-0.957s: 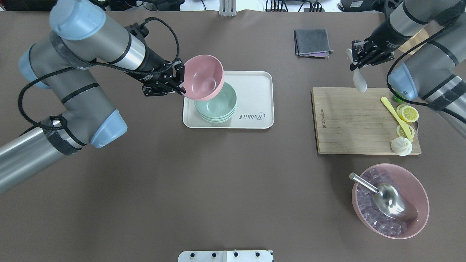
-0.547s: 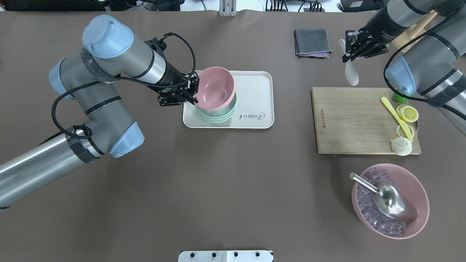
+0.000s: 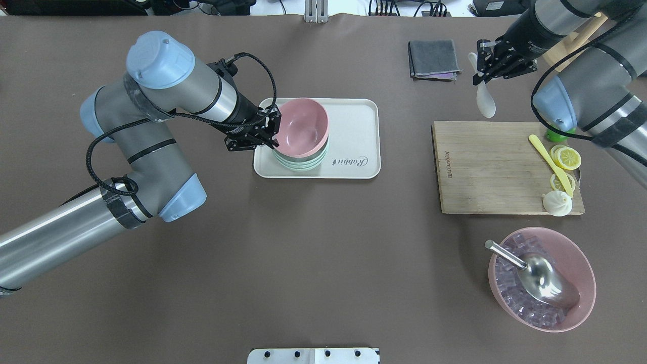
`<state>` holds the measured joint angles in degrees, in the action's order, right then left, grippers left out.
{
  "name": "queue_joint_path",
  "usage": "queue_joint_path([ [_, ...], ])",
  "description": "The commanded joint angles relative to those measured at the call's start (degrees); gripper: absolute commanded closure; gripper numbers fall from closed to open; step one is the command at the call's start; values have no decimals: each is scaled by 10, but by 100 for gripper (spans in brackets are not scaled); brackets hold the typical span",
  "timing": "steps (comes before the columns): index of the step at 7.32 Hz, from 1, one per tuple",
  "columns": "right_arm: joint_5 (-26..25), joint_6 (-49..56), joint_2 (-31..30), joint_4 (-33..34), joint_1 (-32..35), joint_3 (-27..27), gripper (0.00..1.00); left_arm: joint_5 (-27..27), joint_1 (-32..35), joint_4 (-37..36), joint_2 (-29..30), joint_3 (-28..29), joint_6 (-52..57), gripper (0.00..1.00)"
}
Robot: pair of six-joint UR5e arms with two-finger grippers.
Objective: Stack pink bowl on green and place spoon
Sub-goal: 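Lower the pink bowl onto the green bowls while the right gripper lifts the spoon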
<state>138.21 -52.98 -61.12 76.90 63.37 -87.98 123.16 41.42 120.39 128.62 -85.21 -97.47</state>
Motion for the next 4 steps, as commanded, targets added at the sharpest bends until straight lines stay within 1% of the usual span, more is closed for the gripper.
queue_joint_path([
  [1, 0, 1, 0, 0, 0, 0, 100, -2, 0, 22, 4, 13, 21, 38],
  [2, 0, 0, 0, -1, 0, 0, 100, -32, -2, 60, 1, 21, 40, 2],
  [4, 0, 0, 2, -1, 0, -1, 100, -41, -5, 63, 0, 21, 43, 2],
])
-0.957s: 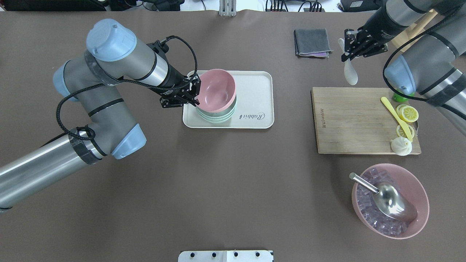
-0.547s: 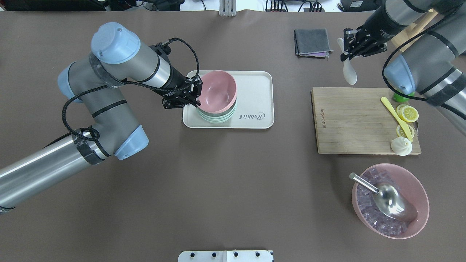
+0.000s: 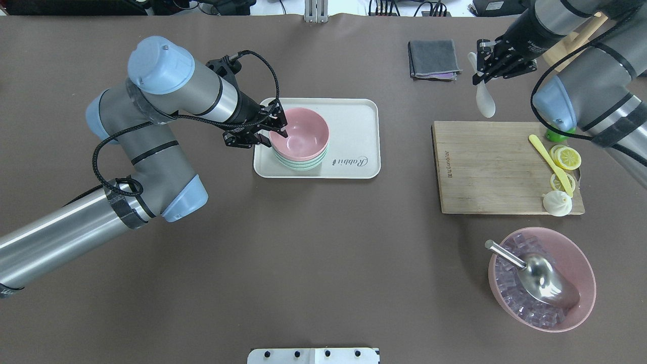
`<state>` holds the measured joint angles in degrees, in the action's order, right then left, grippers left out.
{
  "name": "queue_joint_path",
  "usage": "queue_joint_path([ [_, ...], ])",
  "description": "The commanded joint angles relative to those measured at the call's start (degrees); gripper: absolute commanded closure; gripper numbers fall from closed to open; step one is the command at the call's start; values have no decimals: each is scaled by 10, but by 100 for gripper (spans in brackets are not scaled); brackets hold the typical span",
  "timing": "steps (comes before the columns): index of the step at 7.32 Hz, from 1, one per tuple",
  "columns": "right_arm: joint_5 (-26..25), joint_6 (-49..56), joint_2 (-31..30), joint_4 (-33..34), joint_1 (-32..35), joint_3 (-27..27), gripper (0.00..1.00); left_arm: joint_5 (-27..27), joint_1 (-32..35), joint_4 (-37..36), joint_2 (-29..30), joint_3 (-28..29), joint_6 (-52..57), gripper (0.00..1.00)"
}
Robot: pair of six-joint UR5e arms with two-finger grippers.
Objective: Stack pink bowl on green and place spoon
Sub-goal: 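Place the spoon into the pink bowl with the right gripper while the left withdraws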
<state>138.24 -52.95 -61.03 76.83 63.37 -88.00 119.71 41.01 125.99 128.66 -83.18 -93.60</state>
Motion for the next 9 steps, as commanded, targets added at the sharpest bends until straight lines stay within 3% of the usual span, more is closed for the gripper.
queue_joint_path([
  [1, 0, -1, 4, 1, -1, -8, 100, -6, -1, 8, 0, -2, 4, 2],
  [3, 3, -79, 57, 0, -23, -21, 100, -2, 20, 8, 1, -8, 4, 2],
  [5, -19, -258, 148, -5, -56, -13, 100, 40, 56, 8, -41, -41, 17, 2],
  [6, -71, -309, 161, -40, -91, -12, 100, 47, 79, 5, -106, -104, 85, 2],
  [7, -151, -338, 161, -92, -141, -2, 100, 88, 111, 4, -140, -119, 132, 2],
  [9, -282, -398, 174, -173, -223, 39, 100, 139, 155, 1, -143, -113, 142, 2],
])
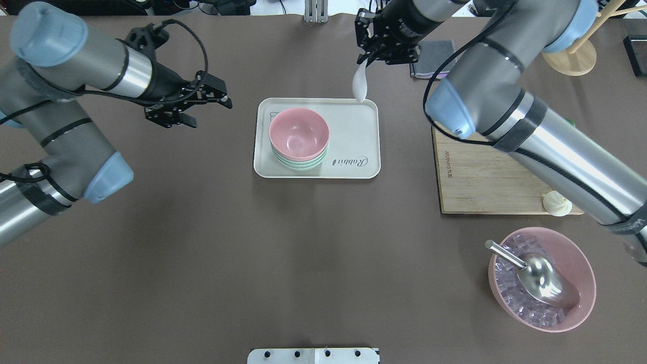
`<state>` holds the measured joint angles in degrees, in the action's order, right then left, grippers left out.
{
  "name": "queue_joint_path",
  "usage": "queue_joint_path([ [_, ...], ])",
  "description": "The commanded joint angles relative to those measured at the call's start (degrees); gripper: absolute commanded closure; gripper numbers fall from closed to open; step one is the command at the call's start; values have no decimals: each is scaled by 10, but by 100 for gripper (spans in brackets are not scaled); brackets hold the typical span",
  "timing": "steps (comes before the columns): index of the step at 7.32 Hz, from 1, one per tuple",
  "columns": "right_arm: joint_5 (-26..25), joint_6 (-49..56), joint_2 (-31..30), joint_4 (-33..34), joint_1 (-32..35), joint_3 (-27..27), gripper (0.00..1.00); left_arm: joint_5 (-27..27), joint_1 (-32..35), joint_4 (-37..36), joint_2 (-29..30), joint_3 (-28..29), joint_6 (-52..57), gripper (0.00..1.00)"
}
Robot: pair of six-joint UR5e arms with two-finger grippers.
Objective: Stack pink bowl on green and place spoon
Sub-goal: 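Place the spoon into the pink bowl with the right gripper while the left withdraws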
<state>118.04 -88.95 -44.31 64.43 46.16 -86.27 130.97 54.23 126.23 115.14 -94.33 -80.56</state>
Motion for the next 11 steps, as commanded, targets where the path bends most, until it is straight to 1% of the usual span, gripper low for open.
queue_joint_path([
  [1, -141, -39, 7, -66, -83, 32, 100, 25, 21, 0, -7, 4, 12, 2],
  [2, -167, -39, 5, -83, -102, 43, 100, 26, 21, 0, -7, 4, 12, 2],
  [4, -169, -39, 4, -87, -103, 45, 100, 25, 21, 0, -8, 5, 12, 2],
  [5, -166, -28, 0, -88, -103, 45, 37, 23, 20, 3, -8, 5, 13, 2],
  [6, -168, 2, 1, -87, -102, 44, 0, 23, 20, 5, -7, 10, 13, 2],
  [8, -163, 7, 3, -86, -92, 44, 0, 24, 20, 9, -7, 11, 27, 2],
  [9, -125, 28, 3, -81, -69, 41, 0, 24, 20, 21, -4, 9, 50, 2],
  [10, -41, 46, -9, -64, -23, 36, 0, 20, 23, 19, -6, 2, 50, 2],
  [11, 0, 104, -27, 11, 21, -9, 0, -15, 41, 17, -10, -19, 48, 2],
])
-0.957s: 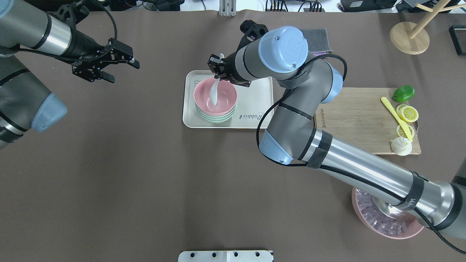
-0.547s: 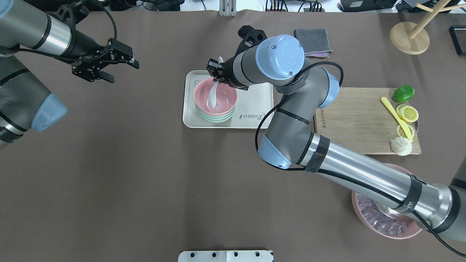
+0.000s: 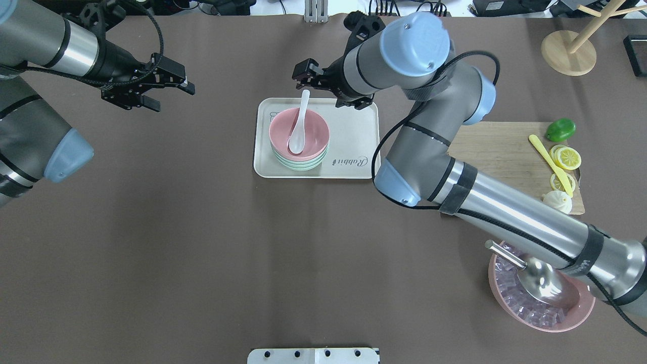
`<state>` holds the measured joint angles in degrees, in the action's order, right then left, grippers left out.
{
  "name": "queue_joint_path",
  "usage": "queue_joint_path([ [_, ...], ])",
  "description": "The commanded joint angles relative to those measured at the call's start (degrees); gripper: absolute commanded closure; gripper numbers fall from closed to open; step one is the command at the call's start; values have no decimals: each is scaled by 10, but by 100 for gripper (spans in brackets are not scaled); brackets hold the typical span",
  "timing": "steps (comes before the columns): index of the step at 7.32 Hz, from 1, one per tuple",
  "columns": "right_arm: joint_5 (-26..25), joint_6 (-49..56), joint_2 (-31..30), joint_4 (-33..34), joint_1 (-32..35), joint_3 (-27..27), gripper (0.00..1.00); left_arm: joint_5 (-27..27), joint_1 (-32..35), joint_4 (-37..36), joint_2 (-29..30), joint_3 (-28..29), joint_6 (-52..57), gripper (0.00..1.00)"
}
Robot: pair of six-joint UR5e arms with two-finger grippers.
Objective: Stack pink bowl on green and place spoon
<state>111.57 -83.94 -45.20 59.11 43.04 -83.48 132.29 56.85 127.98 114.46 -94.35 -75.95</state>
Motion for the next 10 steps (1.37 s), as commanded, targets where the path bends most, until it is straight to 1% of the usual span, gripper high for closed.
queue_joint_path([
  [1, 45, 140, -52, 189, 70, -107, 0, -36, 48, -7, -28, -35, 14, 2],
  [2, -2, 278, -95, 295, 83, -172, 0, -34, 97, -8, -35, -38, 59, 2],
  [3, -33, 400, -133, 376, 103, -212, 0, -32, 150, -36, -43, -43, 103, 2],
  [4, -29, 494, -171, 421, 144, -231, 0, -32, 197, -122, -49, -63, 229, 2],
  [5, -20, 558, -225, 454, 163, -257, 0, -32, 245, -278, -53, -98, 402, 2],
  [6, -10, 579, -260, 465, 168, -259, 0, -33, 265, -433, -55, -127, 544, 2],
  [7, 26, 594, -300, 463, 188, -258, 0, -32, 306, -514, -64, -137, 661, 2],
  [8, 82, 630, -346, 458, 232, -258, 0, -20, 337, -519, -158, -143, 749, 2],
  [9, 130, 690, -377, 458, 294, -252, 0, 18, 347, -468, -236, -131, 759, 2],
  [10, 176, 759, -398, 458, 360, -232, 0, 17, 350, -392, -262, -115, 750, 2],
])
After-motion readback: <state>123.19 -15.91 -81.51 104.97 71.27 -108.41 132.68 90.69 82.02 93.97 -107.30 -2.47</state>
